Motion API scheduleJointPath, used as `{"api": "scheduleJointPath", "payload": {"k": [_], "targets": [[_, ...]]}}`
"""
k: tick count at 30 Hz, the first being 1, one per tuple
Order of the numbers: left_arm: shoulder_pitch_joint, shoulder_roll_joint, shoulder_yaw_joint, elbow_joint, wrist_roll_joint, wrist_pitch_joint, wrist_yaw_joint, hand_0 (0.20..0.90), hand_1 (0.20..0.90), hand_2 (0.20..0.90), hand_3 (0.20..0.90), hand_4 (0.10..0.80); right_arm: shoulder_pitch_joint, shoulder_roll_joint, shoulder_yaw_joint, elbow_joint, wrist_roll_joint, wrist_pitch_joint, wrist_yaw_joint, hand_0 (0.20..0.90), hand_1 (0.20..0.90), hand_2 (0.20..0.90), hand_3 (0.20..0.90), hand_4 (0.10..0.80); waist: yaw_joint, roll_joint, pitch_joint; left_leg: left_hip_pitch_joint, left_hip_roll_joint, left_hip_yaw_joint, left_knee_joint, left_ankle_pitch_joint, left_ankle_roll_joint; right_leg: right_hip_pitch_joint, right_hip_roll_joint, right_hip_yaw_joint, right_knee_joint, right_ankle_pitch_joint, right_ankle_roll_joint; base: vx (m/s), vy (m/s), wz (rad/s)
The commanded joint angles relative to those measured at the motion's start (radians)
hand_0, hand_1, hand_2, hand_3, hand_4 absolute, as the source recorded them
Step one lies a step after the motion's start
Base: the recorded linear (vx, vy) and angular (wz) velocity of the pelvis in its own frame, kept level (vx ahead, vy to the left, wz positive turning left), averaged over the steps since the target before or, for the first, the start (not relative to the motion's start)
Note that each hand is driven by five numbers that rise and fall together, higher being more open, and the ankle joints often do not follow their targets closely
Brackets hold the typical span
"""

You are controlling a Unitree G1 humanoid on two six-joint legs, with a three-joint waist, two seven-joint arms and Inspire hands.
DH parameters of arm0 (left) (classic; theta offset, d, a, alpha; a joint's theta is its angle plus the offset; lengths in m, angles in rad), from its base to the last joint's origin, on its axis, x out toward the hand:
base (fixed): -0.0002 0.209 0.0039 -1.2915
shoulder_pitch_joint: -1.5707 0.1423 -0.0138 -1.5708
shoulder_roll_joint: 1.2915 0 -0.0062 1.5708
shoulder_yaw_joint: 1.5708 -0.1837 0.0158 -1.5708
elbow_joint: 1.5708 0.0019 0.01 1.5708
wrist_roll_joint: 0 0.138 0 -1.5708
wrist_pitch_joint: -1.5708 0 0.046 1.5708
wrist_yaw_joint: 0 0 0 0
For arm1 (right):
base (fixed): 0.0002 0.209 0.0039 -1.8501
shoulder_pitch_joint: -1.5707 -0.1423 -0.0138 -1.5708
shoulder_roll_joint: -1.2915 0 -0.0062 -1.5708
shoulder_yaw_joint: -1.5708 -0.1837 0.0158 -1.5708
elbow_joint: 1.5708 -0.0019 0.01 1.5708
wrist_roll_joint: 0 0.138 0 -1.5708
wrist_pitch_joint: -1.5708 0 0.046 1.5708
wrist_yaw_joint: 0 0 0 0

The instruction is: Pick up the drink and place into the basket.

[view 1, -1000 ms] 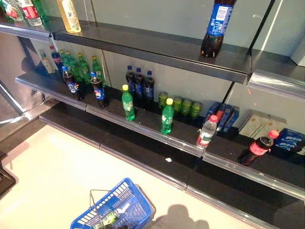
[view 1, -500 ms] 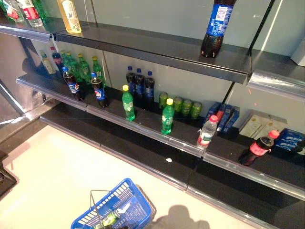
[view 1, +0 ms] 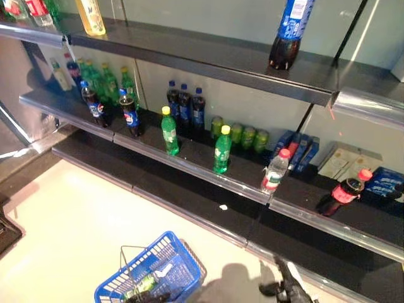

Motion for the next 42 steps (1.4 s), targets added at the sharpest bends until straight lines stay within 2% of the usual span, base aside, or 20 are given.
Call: {"api": "scheduleJointPath", "payload": {"k": [1, 3, 4, 11, 21, 26, 34, 36, 39, 42], "targets": [[-0.059, 0.043, 0.009, -0.042, 0.042, -0.058, 0.007, 0.3, 0.3, 0.3, 0.2, 0.1, -0.099, -0.092, -0.009, -0.193, -0.032, -0.076, 0.014, 0.9, 0.9, 0.9, 0.9, 0.8, 0.024, -0.005, 0.035, 0.076, 0.005, -0.014, 0.001, -0.114, 0.014, -0.086, -0.047, -0.038, 0.006, 0.115, 0.047, 0.012, -0.005, -0.05], [-0.05, 0.037, 0.022, -0.038, 0.047, -0.063, 0.007, 0.3, 0.3, 0.3, 0.2, 0.1, -0.087, -0.124, -0.026, -0.327, -0.029, -0.063, 0.044, 0.9, 0.9, 0.9, 0.9, 0.8, 0.016, -0.006, 0.03, 0.078, 0.006, -0.009, 0.0, -0.116, 0.013, -0.088, -0.047, -0.033, 0.005, 0.113, 0.049, 0.027, 0.005, -0.04], [-0.044, 0.035, 0.032, -0.029, 0.046, -0.071, 0.006, 0.3, 0.3, 0.3, 0.2, 0.1, -0.086, -0.144, -0.042, -0.404, -0.029, -0.084, 0.053, 0.9, 0.9, 0.9, 0.9, 0.8, 0.009, -0.007, 0.027, 0.08, 0.007, -0.005, 0.0, -0.116, 0.012, -0.088, -0.047, -0.031, 0.005, 0.113, 0.049, 0.039, 0.011, -0.01], [-0.011, 0.011, 0.071, 0.006, 0.064, -0.108, -0.014, 0.3, 0.3, 0.3, 0.2, 0.1, -0.077, -0.181, -0.14, -0.685, 0.035, -0.128, 0.035, 0.9, 0.9, 0.9, 0.9, 0.8, -0.012, 0.003, 0.015, 0.085, 0.013, 0.013, 0.0, -0.122, 0.011, -0.098, -0.053, -0.024, 0.009, 0.108, 0.052, 0.036, 0.024, -0.06], [0.015, -0.006, 0.094, 0.021, 0.063, -0.132, -0.027, 0.3, 0.3, 0.3, 0.2, 0.1, -0.083, -0.218, -0.271, -0.873, 0.115, -0.193, -0.095, 0.9, 0.9, 0.9, 0.9, 0.8, -0.027, 0.016, 0.007, 0.086, 0.02, 0.032, 0.004, -0.129, 0.011, -0.11, -0.059, -0.013, 0.012, 0.102, 0.055, 0.024, 0.023, -0.09], [0.013, -0.007, 0.089, 0.027, 0.071, -0.13, -0.022, 0.3, 0.3, 0.3, 0.2, 0.1, -0.089, -0.214, -0.281, -0.906, 0.168, -0.219, -0.137, 0.9, 0.9, 0.9, 0.9, 0.8, -0.028, 0.017, 0.006, 0.085, 0.02, 0.035, 0.007, -0.129, 0.01, -0.114, -0.061, -0.011, 0.015, 0.102, 0.055, 0.04, 0.002, -0.04], [0.02, -0.005, 0.065, 0.025, 0.072, -0.119, -0.01, 0.3, 0.3, 0.3, 0.2, 0.1, -0.129, -0.193, -0.245, -0.859, 0.229, -0.193, -0.236, 0.9, 0.9, 0.9, 0.9, 0.8, -0.016, 0.022, 0.019, 0.08, 0.016, 0.031, 0.044, -0.139, 0.016, -0.119, -0.066, -0.011, 0.036, 0.093, 0.046, 0.071, -0.011, -0.02], [0.015, -0.004, 0.056, 0.019, 0.067, -0.114, -0.006, 0.3, 0.3, 0.3, 0.2, 0.1, -0.147, -0.184, -0.239, -0.835, 0.24, -0.196, -0.259, 0.9, 0.9, 0.9, 0.9, 0.8, -0.017, 0.023, 0.031, 0.059, 0.016, 0.034, 0.092, -0.15, 0.018, -0.136, -0.066, -0.008, 0.068, 0.081, 0.037, 0.016, -0.006, 0.0], [0.0, 0.002, 0.025, 0.0, 0.056, -0.105, 0.001, 0.3, 0.3, 0.3, 0.2, 0.1, -0.192, -0.176, -0.219, -0.787, 0.232, -0.216, -0.316, 0.9, 0.9, 0.9, 0.9, 0.8, -0.014, 0.025, 0.079, -0.023, 0.007, 0.009, 0.218, -0.172, 0.024, -0.194, -0.066, 0.005, 0.159, 0.058, 0.012, -0.035, -0.008, -0.02], [-0.029, 0.007, -0.01, -0.019, 0.028, -0.096, 0.011, 0.3, 0.3, 0.3, 0.2, 0.1, -0.274, -0.174, -0.202, -0.725, 0.224, -0.23, -0.374, 0.9, 0.9, 0.9, 0.9, 0.8, -0.013, 0.037, 0.127, -0.079, 0.008, -0.009, 0.261, -0.174, 0.027, -0.25, -0.065, 0.018, 0.212, 0.045, -0.003, -0.103, 0.016, -0.03]]}}
